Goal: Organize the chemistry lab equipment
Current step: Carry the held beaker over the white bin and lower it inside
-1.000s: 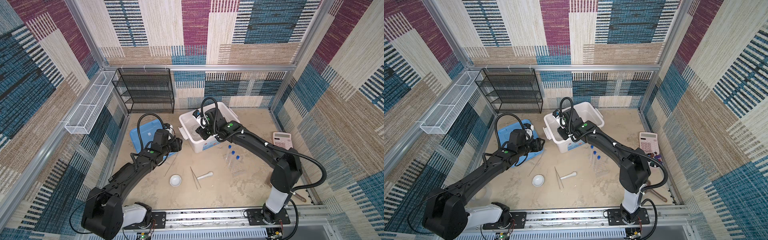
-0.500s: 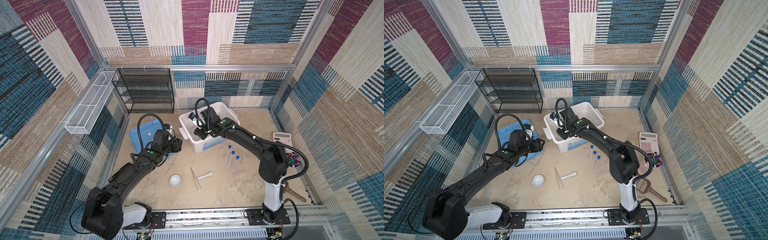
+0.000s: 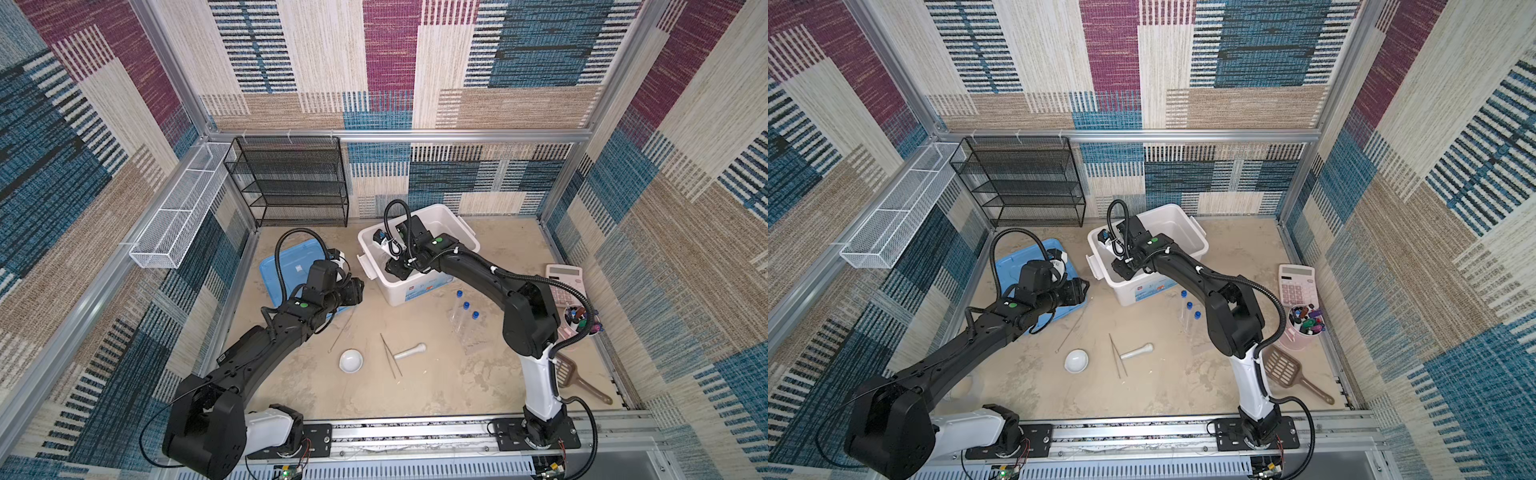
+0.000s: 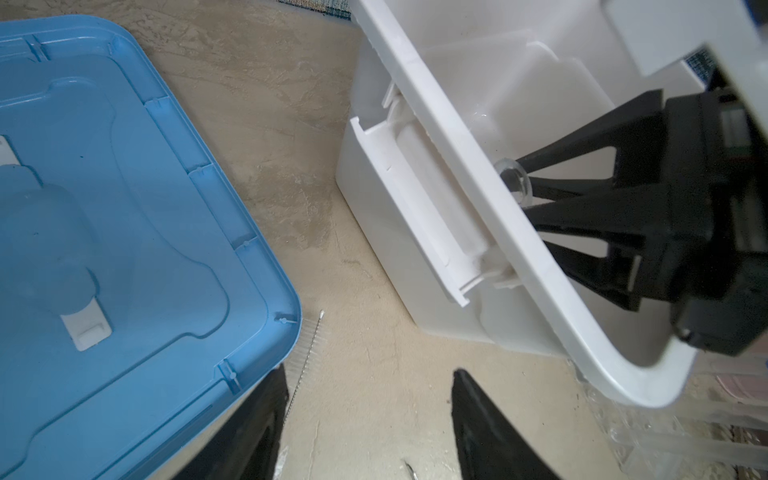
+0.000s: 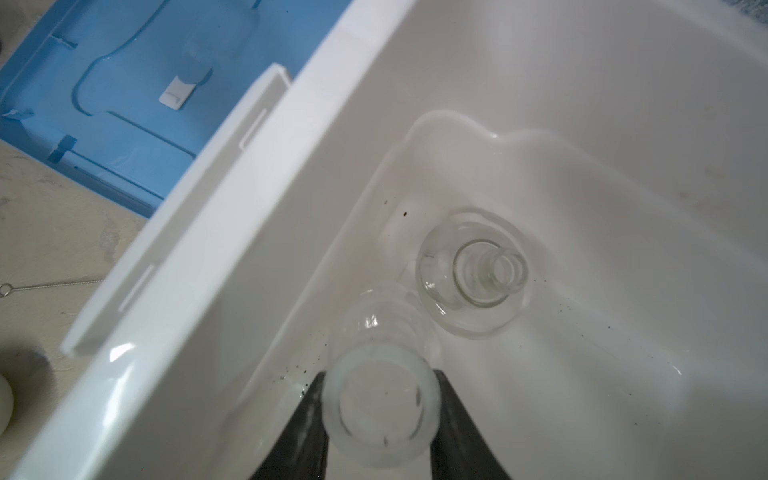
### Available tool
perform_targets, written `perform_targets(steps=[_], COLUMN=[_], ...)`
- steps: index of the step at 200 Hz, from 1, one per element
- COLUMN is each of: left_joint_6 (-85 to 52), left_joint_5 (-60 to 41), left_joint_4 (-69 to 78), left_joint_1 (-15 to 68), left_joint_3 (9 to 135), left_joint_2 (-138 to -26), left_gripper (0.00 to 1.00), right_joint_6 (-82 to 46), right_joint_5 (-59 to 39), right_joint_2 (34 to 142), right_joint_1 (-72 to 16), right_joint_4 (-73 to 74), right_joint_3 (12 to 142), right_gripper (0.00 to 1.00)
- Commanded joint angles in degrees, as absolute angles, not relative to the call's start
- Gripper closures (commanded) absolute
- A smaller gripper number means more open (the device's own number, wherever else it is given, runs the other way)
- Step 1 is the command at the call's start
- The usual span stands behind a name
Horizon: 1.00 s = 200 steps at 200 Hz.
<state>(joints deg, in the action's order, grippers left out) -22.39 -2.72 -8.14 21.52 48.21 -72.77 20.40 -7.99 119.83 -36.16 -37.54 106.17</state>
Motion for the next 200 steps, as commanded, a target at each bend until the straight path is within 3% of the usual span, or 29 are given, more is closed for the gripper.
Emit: perform_targets(steps=[1,200], left_joint_6=[-20.61,-20.66], left_joint_5=[-1.60,-0.92], left_joint_4=[-8.59,-8.72], left_joint_1=[21.53,21.53], left_joint_3=[48.16,47.44], left_joint_2=[-72.75,-73.07], left_gripper=[0.35,0.34], right_joint_6=[20.88,20.67], right_joint_5=[-9.14,-11.23], right_joint_2=[120.90,129.14], right_joint_1=[-35.89,-35.07], right_joint_4=[-37.69,-42.88], right_joint_3=[107.44,113.69], right_gripper=[0.62,0.62])
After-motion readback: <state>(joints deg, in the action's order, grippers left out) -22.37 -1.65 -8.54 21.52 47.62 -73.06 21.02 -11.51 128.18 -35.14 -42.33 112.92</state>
